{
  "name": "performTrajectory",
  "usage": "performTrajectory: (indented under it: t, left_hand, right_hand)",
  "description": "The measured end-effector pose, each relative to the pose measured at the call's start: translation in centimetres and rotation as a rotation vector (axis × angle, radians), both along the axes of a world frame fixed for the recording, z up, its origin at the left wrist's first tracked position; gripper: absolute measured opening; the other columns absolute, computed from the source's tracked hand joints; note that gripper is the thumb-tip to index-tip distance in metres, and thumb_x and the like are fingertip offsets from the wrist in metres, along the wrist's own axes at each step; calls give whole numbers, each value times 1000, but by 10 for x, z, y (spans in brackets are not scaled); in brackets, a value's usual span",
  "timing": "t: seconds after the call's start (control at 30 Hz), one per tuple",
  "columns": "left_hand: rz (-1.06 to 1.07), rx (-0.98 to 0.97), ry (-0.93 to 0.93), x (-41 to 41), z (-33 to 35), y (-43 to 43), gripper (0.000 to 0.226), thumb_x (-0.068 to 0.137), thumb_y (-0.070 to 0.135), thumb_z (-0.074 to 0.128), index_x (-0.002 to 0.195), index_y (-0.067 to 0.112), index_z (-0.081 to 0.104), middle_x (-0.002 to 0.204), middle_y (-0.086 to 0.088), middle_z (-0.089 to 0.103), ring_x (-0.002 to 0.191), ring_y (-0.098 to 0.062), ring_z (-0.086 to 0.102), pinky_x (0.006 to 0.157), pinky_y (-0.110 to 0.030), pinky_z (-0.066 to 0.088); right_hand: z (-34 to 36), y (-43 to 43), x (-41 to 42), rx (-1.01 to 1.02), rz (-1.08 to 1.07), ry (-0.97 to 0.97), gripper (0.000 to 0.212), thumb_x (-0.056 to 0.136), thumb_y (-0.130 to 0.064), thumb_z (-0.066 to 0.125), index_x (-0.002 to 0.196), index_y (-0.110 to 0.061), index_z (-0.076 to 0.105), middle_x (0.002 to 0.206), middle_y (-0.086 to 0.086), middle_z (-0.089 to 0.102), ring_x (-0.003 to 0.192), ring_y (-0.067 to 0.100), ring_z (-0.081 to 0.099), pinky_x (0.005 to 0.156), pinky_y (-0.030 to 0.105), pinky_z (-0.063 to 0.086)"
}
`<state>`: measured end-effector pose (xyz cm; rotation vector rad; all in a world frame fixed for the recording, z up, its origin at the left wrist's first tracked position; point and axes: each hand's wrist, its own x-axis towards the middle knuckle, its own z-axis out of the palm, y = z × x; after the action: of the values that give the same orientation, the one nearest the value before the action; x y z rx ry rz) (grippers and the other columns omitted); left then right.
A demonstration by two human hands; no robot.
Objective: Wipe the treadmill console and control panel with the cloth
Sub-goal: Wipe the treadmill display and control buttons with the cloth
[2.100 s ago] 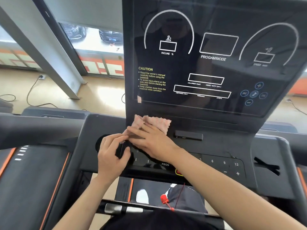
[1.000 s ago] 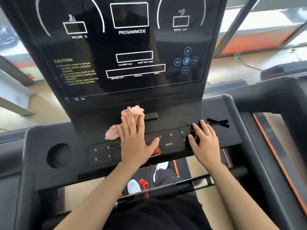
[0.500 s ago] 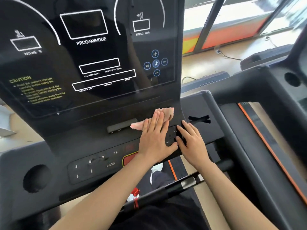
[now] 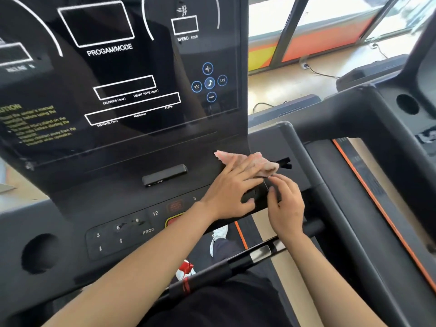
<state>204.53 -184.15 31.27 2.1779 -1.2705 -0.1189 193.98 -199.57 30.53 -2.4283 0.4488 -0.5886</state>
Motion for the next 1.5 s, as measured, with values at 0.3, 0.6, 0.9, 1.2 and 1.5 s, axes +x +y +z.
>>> performTrajectory:
  t: [0.3,0.6,0.9,1.2,1.5]
  left_hand:
    - [605,269,-24,-58,-13,106,85,76,63,64,147,17,54,151,-1,53,144,-28,43,115,-47,38]
    - [621,343,-57,-61,-17,120,88,78,71,57,145,14,55,152,-3,51,143,-28,42,114,-46,39]
    - [592,313,-60,-61,-22,128,87,81,70,57,148,15,54,156,-1,50,147,-26,43,117,-46,39]
    - [544,332,-50,-60,-22,133,89,82,70,58,152,16,48,162,1,43,152,-22,35,123,-40,27]
    - [457,330,-18,-53,-20,146,89,83,71,58,153,17,47,165,1,39,154,-21,32,122,-42,33]
  right_hand:
    - [13,-15,53,-374,534,346,48,96,-18,54,144,-22,53,157,7,44,143,36,38,112,55,38]
    - [44,1,27,-242,333,552,43,98,-39,54,140,-35,48,112,5,53,91,37,61,75,45,56]
    - [-4,-7,14,-359,436,566,75,102,-61,24,163,-29,-6,172,-6,-10,158,22,-15,129,46,4]
    - [-8,30,7,-390,453,518,88,98,-70,27,163,-19,-2,172,4,-7,158,21,-12,129,48,3]
    - [-11,88,-4,-412,545,523,87,99,-71,29,163,-21,-4,172,5,-9,158,24,-12,127,57,4]
